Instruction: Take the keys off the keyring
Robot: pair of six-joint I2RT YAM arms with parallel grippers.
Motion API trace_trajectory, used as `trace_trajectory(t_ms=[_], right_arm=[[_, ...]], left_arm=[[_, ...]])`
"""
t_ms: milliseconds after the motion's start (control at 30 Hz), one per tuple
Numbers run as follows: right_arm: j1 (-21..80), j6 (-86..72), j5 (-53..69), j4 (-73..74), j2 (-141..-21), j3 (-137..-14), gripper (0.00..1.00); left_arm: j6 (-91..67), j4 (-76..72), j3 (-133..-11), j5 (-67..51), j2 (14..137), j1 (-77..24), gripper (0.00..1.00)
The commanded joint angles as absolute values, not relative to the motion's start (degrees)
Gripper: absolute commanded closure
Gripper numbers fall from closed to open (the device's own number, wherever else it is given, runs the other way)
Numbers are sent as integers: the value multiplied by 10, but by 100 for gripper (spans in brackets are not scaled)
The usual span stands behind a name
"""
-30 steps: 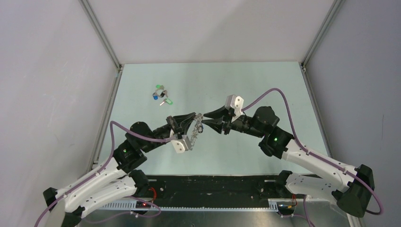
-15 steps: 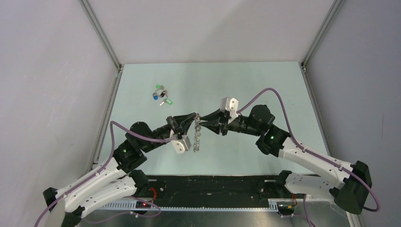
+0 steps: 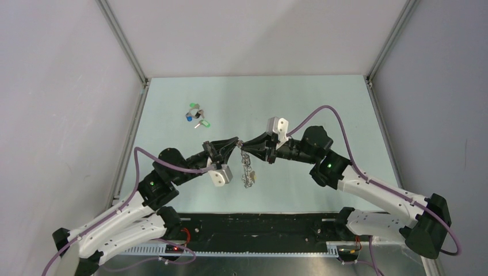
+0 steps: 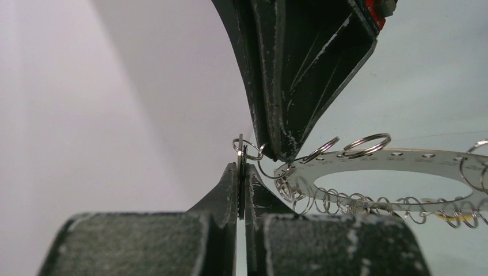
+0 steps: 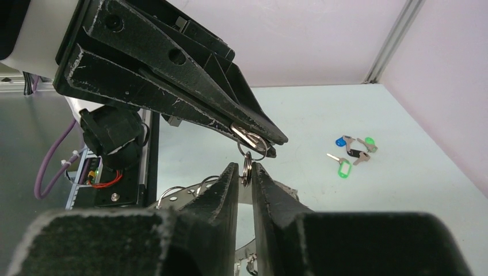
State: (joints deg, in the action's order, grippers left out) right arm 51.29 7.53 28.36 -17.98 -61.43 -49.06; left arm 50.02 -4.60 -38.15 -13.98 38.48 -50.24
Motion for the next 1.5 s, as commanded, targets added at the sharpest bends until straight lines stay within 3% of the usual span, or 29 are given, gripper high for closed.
trace_trajectory(t_ms=[0, 133, 667, 1467], right_arm=[[517, 66, 287, -203, -621, -522, 87], [517, 60, 277, -199, -624, -522, 100], [516, -8, 88, -245, -553, -490, 100], [526, -159, -28, -325, -585, -490, 100]], left_arm=[[502, -81, -399, -149, 381, -505, 100], [501, -81, -398, -150, 381, -505, 100], [499, -81, -399, -148, 376, -504, 100], [523, -56, -404, -141, 393, -519, 100]])
